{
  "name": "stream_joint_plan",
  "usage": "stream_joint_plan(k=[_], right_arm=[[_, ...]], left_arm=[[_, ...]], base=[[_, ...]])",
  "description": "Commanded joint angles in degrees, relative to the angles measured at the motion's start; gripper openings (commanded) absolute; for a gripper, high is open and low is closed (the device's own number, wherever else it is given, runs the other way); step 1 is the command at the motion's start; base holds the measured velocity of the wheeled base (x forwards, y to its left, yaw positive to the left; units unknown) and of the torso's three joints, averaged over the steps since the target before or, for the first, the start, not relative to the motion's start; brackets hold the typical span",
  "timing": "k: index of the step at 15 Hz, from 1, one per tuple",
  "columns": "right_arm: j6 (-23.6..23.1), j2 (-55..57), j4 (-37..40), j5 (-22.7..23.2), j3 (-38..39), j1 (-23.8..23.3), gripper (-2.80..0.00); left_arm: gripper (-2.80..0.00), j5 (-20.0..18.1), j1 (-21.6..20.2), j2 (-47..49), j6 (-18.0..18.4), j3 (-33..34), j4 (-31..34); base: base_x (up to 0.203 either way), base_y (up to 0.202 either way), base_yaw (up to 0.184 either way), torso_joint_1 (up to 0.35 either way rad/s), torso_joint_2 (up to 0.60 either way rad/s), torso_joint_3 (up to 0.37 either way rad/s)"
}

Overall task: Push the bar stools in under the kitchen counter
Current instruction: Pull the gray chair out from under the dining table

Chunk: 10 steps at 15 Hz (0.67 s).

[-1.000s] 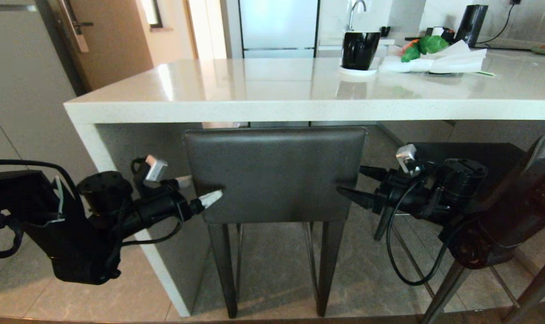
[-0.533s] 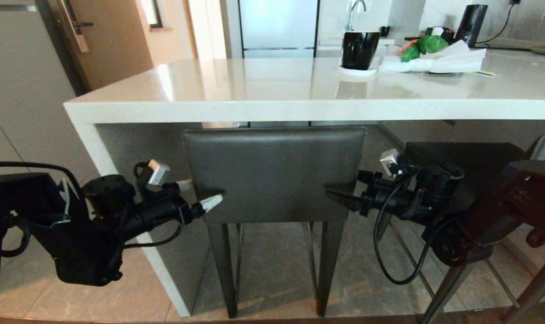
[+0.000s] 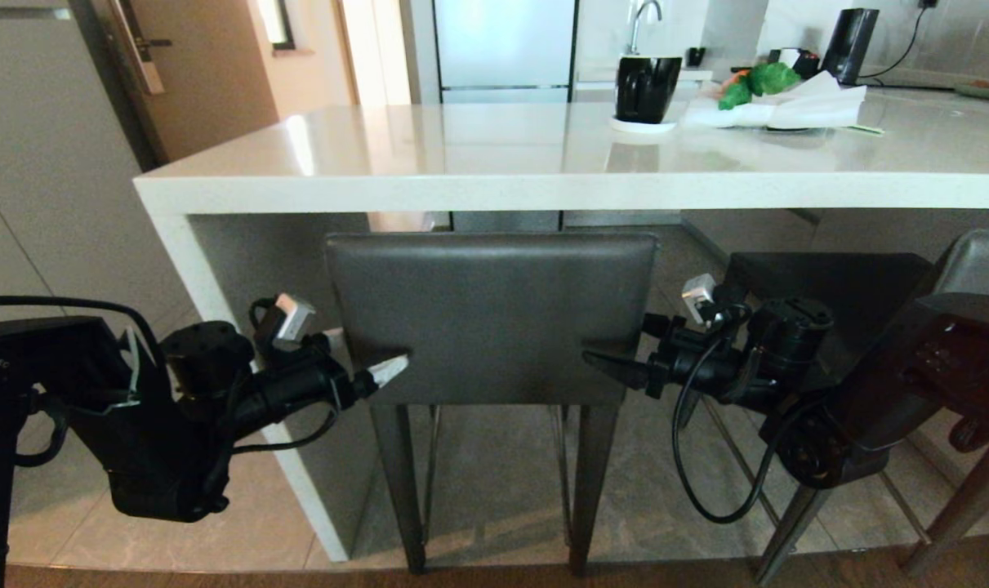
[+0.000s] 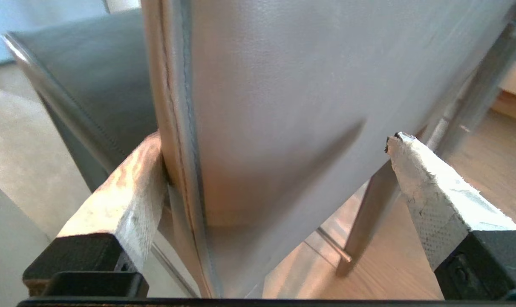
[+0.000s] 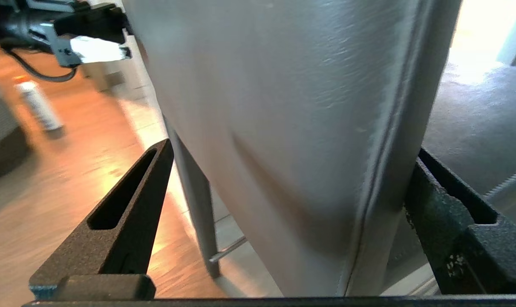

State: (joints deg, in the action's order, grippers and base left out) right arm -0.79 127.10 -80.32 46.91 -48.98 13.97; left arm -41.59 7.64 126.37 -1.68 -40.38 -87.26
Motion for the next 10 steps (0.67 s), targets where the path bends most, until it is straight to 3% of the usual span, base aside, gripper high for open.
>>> stream_joint_plan(k=[1,10], right_arm=[[0.0,-0.2,-0.4,0.1,-0.1,-0.1,0.00],[-0.1,-2.2,-1.1,0.0,2.3,-0.1,0.00]], left_arm=[[0.00,-0.6,1.0,-0.6,0.1,1.1,-0.4],[0.00,0.0,2.4,-3.6,1.9,6.2,-0.4]], base=[[-0.197,0.000,0.000,-0.002,0.00,0.006],[-0.196,0.000,-0.002,0.002,0.00,0.004]])
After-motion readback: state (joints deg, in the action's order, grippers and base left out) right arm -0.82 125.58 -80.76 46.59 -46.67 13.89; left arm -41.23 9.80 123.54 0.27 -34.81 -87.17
